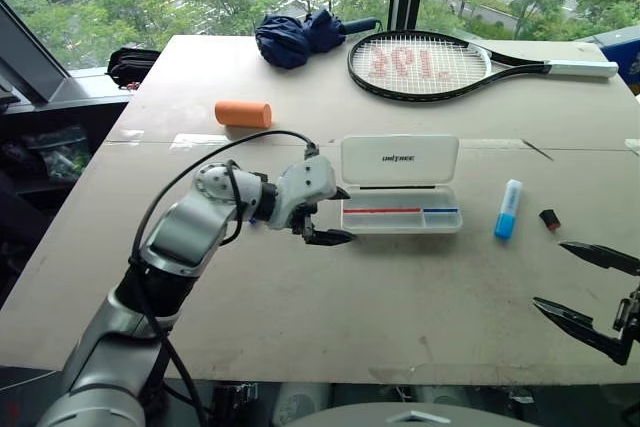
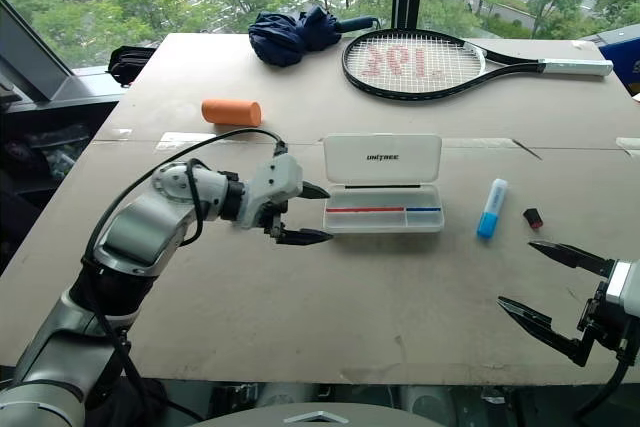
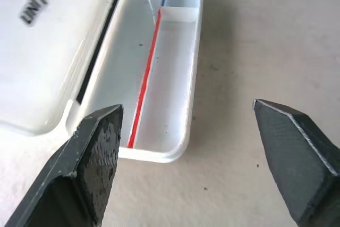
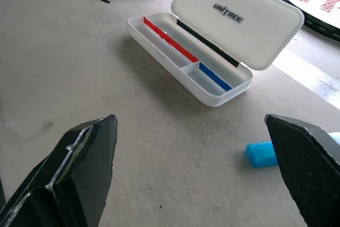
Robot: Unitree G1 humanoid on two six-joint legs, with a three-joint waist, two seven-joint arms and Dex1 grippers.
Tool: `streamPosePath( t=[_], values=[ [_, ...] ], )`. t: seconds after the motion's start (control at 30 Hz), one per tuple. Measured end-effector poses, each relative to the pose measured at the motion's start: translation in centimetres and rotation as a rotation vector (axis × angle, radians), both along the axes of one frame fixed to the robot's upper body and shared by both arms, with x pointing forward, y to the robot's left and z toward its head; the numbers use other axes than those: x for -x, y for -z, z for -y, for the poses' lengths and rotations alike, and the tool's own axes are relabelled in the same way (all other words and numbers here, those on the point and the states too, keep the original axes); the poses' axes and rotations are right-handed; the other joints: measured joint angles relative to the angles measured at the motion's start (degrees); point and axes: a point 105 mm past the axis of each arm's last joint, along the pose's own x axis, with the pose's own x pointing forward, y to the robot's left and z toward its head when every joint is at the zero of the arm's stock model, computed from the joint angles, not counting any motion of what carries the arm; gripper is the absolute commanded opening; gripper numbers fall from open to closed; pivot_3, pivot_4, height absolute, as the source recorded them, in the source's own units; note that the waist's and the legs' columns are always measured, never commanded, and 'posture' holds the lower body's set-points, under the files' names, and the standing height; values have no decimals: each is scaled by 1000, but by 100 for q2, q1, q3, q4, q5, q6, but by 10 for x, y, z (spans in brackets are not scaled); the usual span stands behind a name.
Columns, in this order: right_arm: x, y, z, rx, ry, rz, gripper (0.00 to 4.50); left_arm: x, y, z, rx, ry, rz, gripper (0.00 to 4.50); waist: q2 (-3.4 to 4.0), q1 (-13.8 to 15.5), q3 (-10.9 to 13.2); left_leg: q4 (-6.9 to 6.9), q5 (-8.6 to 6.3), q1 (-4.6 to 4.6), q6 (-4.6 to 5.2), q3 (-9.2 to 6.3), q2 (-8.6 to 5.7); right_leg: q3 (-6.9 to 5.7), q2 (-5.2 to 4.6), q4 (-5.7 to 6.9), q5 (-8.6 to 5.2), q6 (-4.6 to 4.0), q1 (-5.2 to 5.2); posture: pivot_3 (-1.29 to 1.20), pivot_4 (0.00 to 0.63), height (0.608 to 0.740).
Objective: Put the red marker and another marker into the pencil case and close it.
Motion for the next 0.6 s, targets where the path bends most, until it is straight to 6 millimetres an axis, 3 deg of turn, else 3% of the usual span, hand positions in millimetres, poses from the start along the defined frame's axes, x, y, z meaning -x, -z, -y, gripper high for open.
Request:
streamPosePath(
  t=[0.17,0.2,0.3,0.47,0.6],
  values=[
    [-1,1,-18,-56,-26,9,4500,-8,2,-41,130,-413,12,4044,-1,13,-2,1,0,1,0,-2,-1,-1,-7,2,0,1,2,0,150,730],
    [2,0,-27,-76,-61,4,4500,-15,16,-74,99,-643,-5,4044,-2,11,1,1,0,0,0,-9,-1,-5,-3,6,0,1,0,0,150,730],
    [3,-8,-42,-89,-118,18,4500,-26,21,-98,46,-822,8,4044,-6,47,1,5,1,0,-2,-13,-10,-11,-10,5,1,1,6,0,150,730],
    [5,-16,-54,-85,-172,26,4500,-45,47,-94,-35,-870,-71,4044,-14,34,-2,4,1,-1,-2,-13,-11,-12,-7,4,1,1,6,0,150,730],
    [6,-15,-54,-84,-168,16,4500,-53,48,-89,-45,-864,-58,2550,-8,28,-7,3,1,1,-2,-11,-11,-10,-9,4,1,1,7,0,150,730]
  ],
)
